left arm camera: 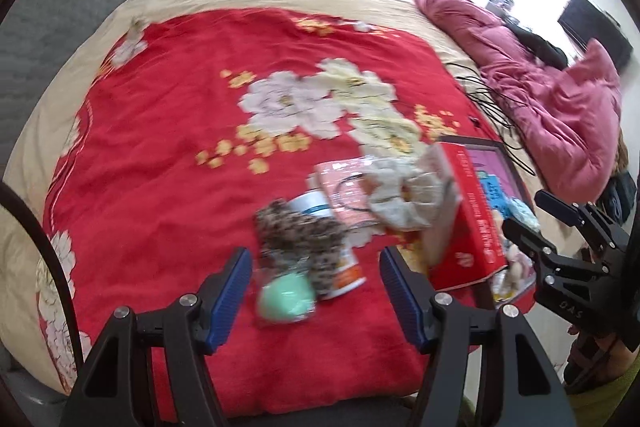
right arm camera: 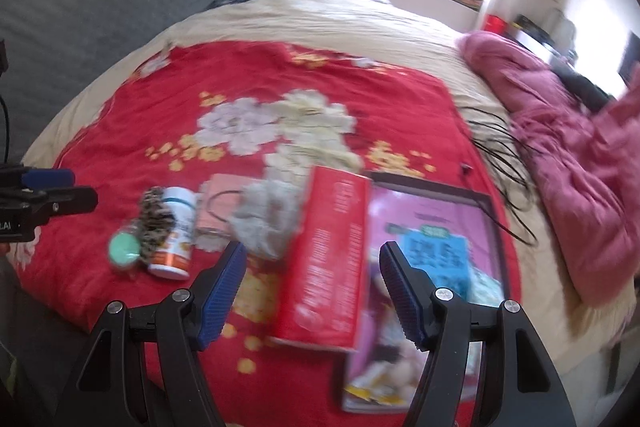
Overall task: Organize soft objects
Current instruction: 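Move both open tools back toward the pile of items, then grasp the leopard scrunchie with the left tool while the right tool grasps the floral scrunchie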
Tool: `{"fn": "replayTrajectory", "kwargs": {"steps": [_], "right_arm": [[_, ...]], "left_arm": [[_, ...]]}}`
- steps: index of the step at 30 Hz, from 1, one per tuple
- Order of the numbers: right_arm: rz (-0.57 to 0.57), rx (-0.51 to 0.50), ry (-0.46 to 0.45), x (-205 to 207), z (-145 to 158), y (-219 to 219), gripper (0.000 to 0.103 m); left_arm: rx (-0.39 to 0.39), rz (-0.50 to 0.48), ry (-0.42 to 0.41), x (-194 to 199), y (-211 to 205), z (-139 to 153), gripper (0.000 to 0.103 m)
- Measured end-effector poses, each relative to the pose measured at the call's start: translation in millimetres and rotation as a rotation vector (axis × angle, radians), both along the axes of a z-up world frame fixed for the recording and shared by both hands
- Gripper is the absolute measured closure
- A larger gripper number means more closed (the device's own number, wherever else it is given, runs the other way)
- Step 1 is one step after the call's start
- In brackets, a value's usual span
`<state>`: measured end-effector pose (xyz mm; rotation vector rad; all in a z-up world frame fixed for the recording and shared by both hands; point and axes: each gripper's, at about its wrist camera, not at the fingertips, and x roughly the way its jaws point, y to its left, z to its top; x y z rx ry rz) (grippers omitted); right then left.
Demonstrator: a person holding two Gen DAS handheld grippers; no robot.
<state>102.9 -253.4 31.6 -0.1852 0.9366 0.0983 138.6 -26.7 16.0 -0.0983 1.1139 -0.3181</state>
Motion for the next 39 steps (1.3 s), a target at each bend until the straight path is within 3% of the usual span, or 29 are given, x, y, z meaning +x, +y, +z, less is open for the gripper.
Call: {"fn": "replayTrajectory", "kwargs": {"steps": [10,17,21,29,31,39], "right_arm": [[0.115,-0.106,0.136,57.7,-59.3,71.2,0.032],[0.077,-0.172,0.194,96.1,-94.1,81.8,0.033],[0.056,-0.195,0.225,112.2,-110.4,82.7,0.033],[0.046,-0.209,0.263,126.1,-129.4,72.6,0.072],[0.037,-0.191,0.271,127.3,-132.1,68.3,0.087],[0.015,-0.053,0.177,109.4,-106.1,48.2,0.098]], "left_arm": [[-0.042,0.005,0.071,12.4,28.8,-37.1,0.034],[-0.082,-0.048,0.103,26.1,13.9,-54.0,0.033],[-0.063,-0.087,0.111,34.3,-0.9,-62.5,0.032],[-0.050,-0.114,0.140,45.3,-14.4,-81.2,0.032],[-0.047,-0.113,0.148,47.4,-16.4,-85.3,0.032],[-0.064,-0.070,0.166,56.4,-19.7,-100.1,0.036]]}}
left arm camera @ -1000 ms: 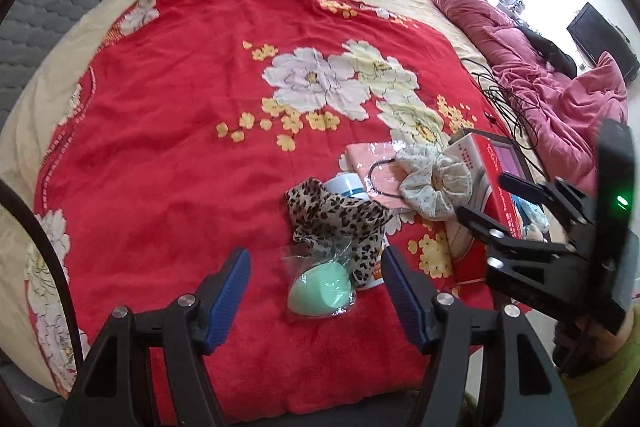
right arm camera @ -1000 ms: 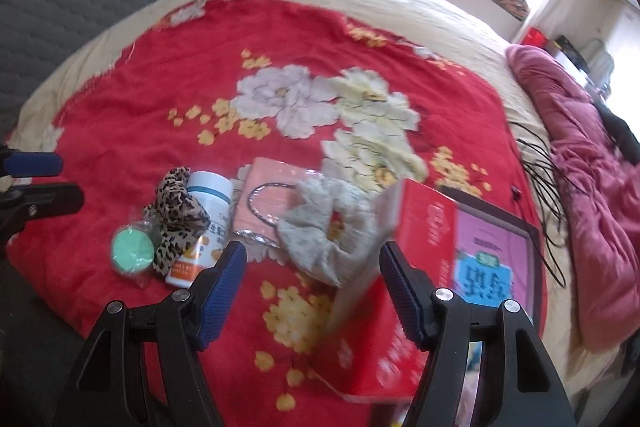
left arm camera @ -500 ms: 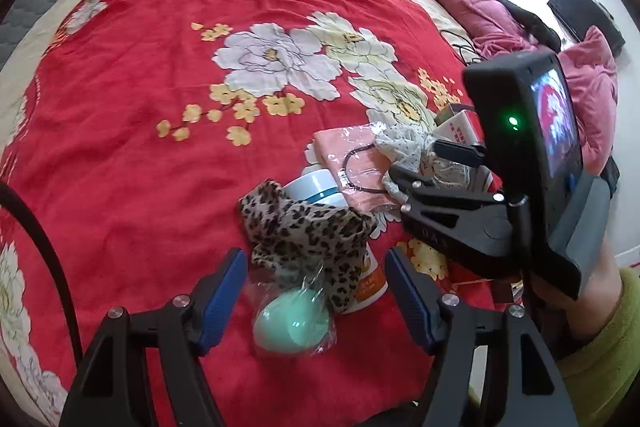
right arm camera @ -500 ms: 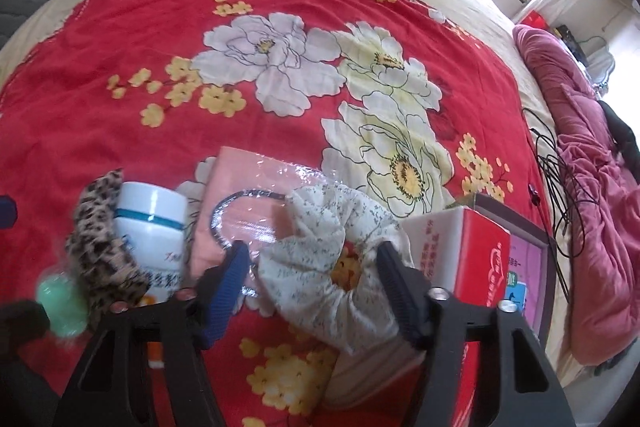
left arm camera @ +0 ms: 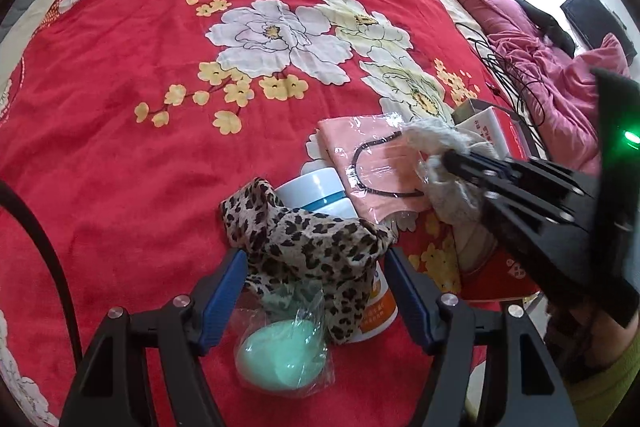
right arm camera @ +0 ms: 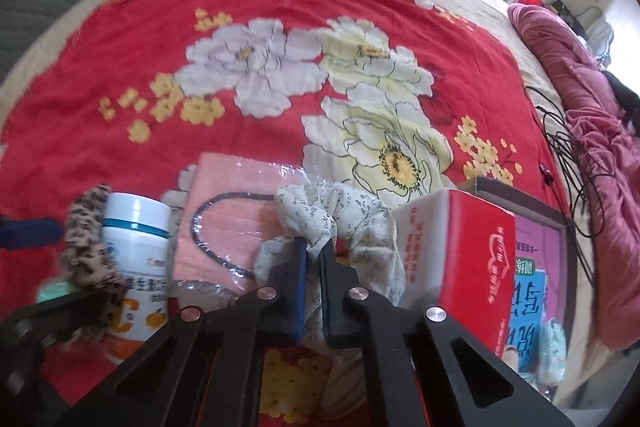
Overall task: Organize soft objects
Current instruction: 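Grasp the leopard scrunchie with the left tool while the right tool grasps the floral scrunchie, then carry both scrunchies with both tools over the pink tray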
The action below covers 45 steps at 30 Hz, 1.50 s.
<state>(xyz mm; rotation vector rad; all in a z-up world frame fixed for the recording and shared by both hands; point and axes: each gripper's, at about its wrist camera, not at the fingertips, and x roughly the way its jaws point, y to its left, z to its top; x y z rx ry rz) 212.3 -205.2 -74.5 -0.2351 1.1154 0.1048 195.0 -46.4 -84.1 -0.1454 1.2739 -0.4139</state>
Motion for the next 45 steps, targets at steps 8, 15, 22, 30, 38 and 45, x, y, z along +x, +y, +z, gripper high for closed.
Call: {"fn": "replayTrajectory", "kwargs": {"steps": [8,15,22,30,38,45], "right_arm": [[-0.015,0.109,-0.050,-25.6,27.1,-14.4,0.098],[-0.031,0.174,-0.078,-40.5,39.1,-19.2,0.098],[-0.018,0.208,-0.121,-51.5,61.8,-16.7,0.098],[-0.012,0.225,-0.165,-63.5,85.0,-19.4,0.098],[-0.024,0.244,-0.205,-74.4,104.7,-26.6,0.098],[-0.031,0.250,-0.233,-79.4,117.1,-34.2,0.098]], "left_arm": [[-0.033,0.003,0.006,3.1,3.3,-2.5,0.087],[-0.045,0.021,-0.046,-1.9,11.0,19.2,0.089],[-0.038,0.025,-0.116,-6.6,15.1,52.6,0.089],[-0.042,0.011,-0.160,-17.7,7.9,76.5,0.089],[-0.034,0.006,-0.194,-26.4,3.3,91.9,0.089],[-0.031,-0.001,-0.217,-28.9,-0.3,104.1,0.089]]}}
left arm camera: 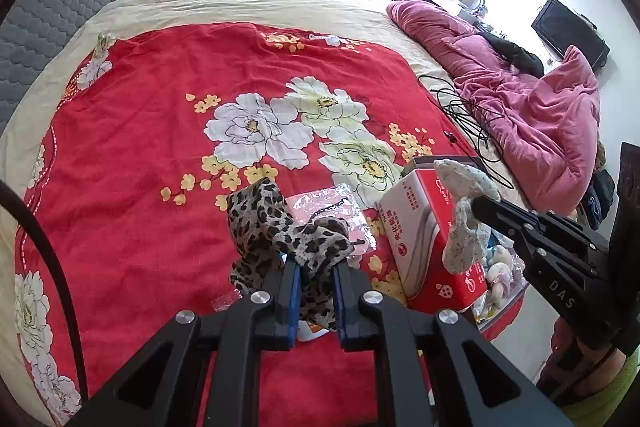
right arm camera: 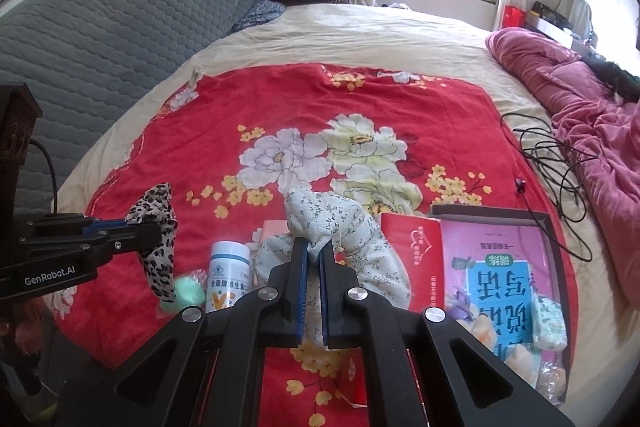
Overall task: Organize soft objects
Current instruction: 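Carry both scrunchies with both tools over the pink tray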
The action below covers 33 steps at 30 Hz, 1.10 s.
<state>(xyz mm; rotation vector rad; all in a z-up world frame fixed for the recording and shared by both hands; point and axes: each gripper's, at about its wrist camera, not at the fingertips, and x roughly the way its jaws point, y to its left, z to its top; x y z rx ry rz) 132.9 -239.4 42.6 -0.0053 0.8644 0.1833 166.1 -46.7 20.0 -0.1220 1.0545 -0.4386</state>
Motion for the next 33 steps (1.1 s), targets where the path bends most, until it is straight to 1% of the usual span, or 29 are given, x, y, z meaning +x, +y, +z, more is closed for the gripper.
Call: {"fn": "replayTrajectory", "kwargs": {"steps": [11,19,27,33], "right_arm": [[-0.019,0.012,-0.034,-10.5,17.0,-14.2,0.098],[-0.045,0.019,-0.057,-25.1,26.0,-29.3,0.098],[-0.099,0.032,-0.083,-46.5,35.3,-63.3,0.098],[-0.155,0.032,-0.100,-67.4,38.2,-100.1,0.098]], "left_arm": [[0.017,-0.018,-0.032,-10.3,-12.0,16.7,0.089],[0.054,-0.036,-0.059,-21.9,-30.0,29.4,0.089],[0.078,-0.068,-0.078,-34.9,-56.7,36.7,0.089],[0.089,-0.122,-0.085,-46.0,-94.7,38.2,0.089]]}}
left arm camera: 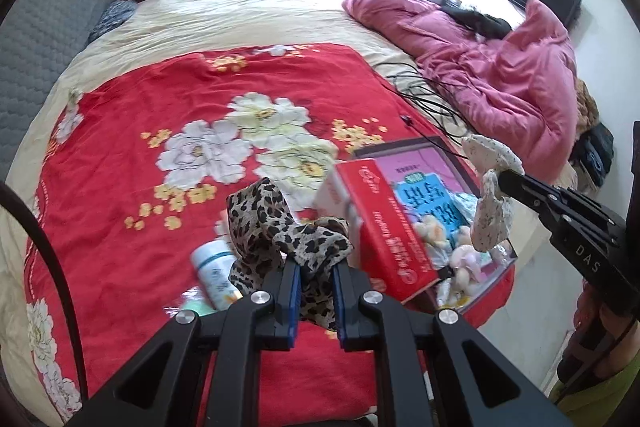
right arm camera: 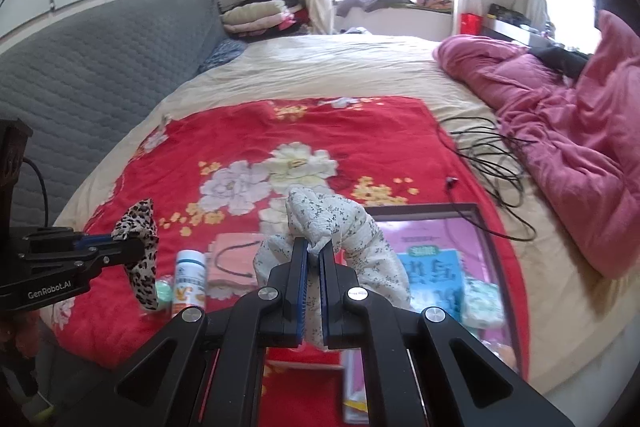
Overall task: Organize soft objects
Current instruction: 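Carry both scrunchies with both tools over the pink tray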
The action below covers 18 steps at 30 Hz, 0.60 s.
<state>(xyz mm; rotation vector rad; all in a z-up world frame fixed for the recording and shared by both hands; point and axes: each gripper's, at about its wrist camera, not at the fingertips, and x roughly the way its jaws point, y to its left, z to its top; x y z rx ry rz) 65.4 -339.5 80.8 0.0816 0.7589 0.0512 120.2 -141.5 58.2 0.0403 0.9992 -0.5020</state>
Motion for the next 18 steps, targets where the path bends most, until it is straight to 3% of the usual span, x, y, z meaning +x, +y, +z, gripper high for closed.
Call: {"fn": "replayTrajectory", "kwargs": {"steps": [7,18], "right_arm": [[-0.092,0.002,0.000,-27.4,-3.7,-56.9,0.098],[-0.228,0.011,0.073,-52.4,-36.6,-140.2,0.098]], "left_arm": [[0.018,-0.106,0.012,-13.7,-66.3,-8.5,0.089],[0.067,-0.252,0.070,-25.3,-163.5,-43.5,0.089]]}}
